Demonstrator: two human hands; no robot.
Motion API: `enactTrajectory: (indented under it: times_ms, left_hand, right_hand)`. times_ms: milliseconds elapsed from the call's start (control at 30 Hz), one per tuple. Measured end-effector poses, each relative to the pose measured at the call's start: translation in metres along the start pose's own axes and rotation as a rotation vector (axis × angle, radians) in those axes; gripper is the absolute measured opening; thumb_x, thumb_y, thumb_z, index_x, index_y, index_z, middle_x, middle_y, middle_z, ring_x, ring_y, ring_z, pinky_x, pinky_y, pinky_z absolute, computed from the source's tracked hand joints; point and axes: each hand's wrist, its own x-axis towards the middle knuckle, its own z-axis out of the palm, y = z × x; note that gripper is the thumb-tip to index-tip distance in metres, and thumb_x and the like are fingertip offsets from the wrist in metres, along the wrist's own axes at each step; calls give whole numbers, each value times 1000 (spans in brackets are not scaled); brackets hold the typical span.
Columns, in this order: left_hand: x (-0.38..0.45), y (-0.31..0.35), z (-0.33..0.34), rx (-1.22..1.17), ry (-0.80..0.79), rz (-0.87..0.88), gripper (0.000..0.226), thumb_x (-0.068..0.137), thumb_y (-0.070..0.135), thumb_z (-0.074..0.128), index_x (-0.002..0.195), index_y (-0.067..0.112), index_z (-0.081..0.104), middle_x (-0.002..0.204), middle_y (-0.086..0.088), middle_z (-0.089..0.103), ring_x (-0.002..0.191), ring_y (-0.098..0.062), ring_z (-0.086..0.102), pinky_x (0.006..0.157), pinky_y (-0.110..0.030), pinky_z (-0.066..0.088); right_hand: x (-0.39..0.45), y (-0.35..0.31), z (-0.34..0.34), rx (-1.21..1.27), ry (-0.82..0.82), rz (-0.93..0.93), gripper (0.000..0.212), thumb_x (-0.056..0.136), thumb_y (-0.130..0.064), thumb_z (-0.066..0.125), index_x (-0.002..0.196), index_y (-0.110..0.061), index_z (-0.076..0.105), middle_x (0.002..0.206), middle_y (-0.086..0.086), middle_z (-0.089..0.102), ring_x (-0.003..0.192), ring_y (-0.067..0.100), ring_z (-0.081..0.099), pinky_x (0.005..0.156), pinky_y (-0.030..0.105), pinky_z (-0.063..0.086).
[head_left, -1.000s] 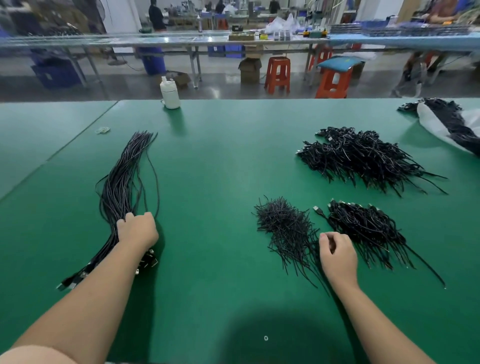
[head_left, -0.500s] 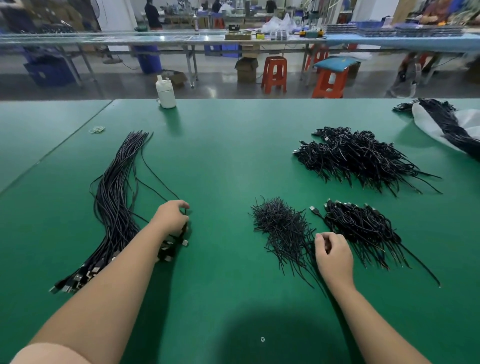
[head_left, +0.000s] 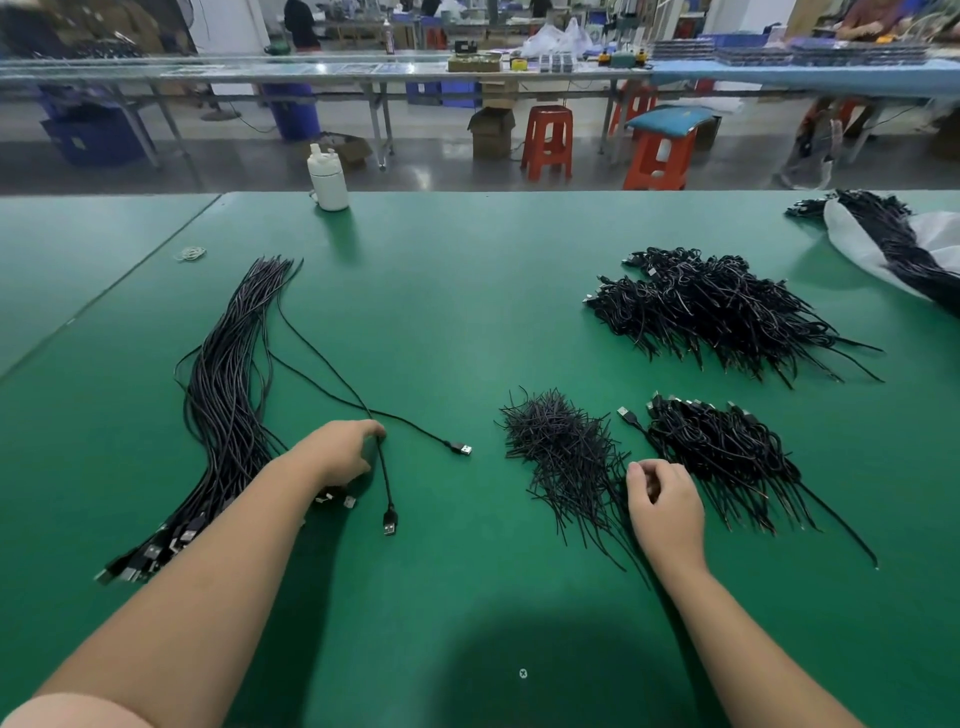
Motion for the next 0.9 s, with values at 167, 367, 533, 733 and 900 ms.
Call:
enactTrajectory:
  times_ms: [167,367,533,733,900]
  left_hand:
    - [-7,18,-6,328,36,-69,43,86,0,42,121,23,54,109,-4,60,81,-23,53,61,-32,44]
    - [8,63,3,312,322,200,40,92,10,50,130,24,50,118,-1,52,109,-22,49,79,-34,46]
    - [23,81,20,196,231,263,23,95,17,56,116,26,61,115,1,55,114,-22,49,81,-32,43]
    - [19,81,25,77,375,271,16,94,6,46,105,15,52,102,-2,55,98,-24,53,76,-36,47]
    - [0,107,3,-472,482,170,3,97,12,53,95,12,55,90,-2,59,78,-21,58,71,-34,46]
  right_hand:
    - [0,0,0,-7,2,-1,12,98,-30,54,90,-23,61,89,-11,54,85,13,53,73,31,39]
    - [-1,-1,0,-12,0,6,13,98,-31,53,90,-24,60,89,-10,55,85,12,54,73,30,40]
    - [-1,-3,-1,-4,3,5,13,98,-30,52,89,-25,59,88,-10,55,84,10,54,72,30,39]
    - [-1,-3,-2,0,11,13,11,98,-31,52,92,-26,59,92,-11,56,86,1,52,72,29,39]
    - [-3,-4,-4,25,29,26,11,100,-31,51,93,-25,58,92,-9,56,86,3,53,69,25,39]
